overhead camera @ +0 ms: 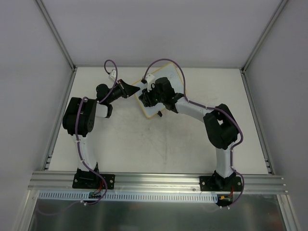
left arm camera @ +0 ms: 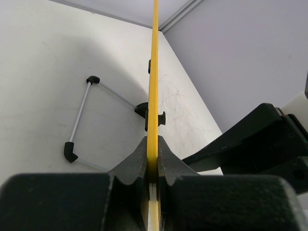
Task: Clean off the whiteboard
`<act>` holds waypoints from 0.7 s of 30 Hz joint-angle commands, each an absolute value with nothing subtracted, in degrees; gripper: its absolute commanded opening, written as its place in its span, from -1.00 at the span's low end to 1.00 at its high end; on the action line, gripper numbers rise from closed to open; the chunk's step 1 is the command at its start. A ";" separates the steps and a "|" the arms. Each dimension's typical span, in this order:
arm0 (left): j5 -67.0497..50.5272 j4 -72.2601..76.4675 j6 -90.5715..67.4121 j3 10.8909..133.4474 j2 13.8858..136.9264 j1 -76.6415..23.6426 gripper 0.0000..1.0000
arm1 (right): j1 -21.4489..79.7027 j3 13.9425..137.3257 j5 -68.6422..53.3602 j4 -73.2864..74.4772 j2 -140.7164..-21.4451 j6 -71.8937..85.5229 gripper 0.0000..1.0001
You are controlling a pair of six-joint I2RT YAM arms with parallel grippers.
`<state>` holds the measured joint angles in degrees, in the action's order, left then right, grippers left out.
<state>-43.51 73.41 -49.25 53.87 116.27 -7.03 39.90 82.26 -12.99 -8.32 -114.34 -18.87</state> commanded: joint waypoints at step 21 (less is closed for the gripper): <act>-48.25 83.58 -47.81 55.02 116.63 -7.91 -1.00 | 30.77 75.06 -13.01 -7.82 -112.32 -11.07 -1.00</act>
<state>-43.48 73.41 -49.23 53.87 116.27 -7.05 33.87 76.27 -17.69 -10.61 -112.81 -11.60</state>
